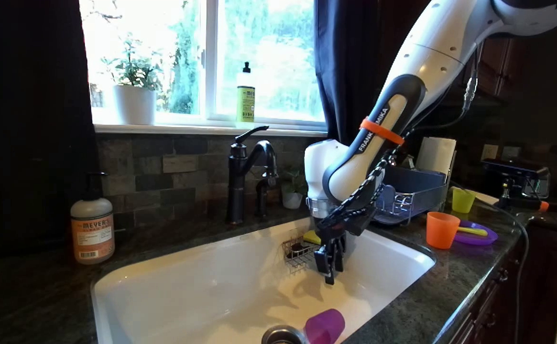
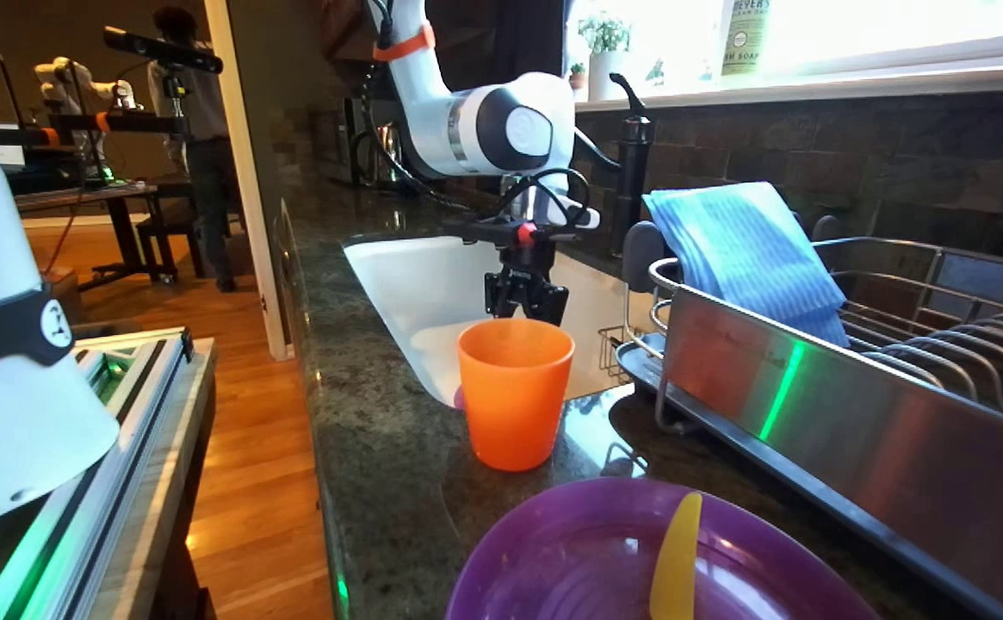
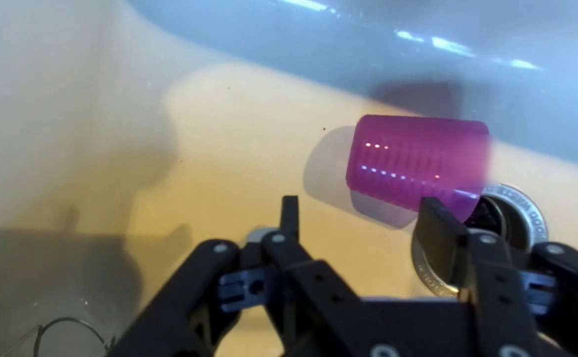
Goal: Take the purple cup into the sink
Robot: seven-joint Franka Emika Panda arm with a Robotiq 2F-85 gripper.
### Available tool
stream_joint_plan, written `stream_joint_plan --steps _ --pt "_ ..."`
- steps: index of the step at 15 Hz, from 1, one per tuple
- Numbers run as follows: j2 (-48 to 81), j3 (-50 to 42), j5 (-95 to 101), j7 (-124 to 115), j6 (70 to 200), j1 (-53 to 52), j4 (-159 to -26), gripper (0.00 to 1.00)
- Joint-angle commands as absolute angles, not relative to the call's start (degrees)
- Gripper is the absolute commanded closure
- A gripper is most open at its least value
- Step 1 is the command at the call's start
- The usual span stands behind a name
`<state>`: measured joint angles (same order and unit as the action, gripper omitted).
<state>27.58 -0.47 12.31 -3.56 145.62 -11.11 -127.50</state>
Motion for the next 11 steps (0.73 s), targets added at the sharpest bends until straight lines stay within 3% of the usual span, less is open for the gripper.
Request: stream_joint_plan --steps 1,2,8,9,11 --pt "16.4 2.6 12.5 -0.3 140.8 -10.9 -134.0 0.05" --pt "13.7 3.5 12.3 0.6 139.1 -10.8 -135.5 0.00" --pt "-6.2 5.1 12.3 -8.2 130.6 -10.1 -146.7 0.00" --pt "1.5 5.4 12.3 -4.5 132.3 -9.6 -141.1 0.00" --pt "-1.4 5.7 12.2 -4.7 131.9 -9.4 -142.4 0.00"
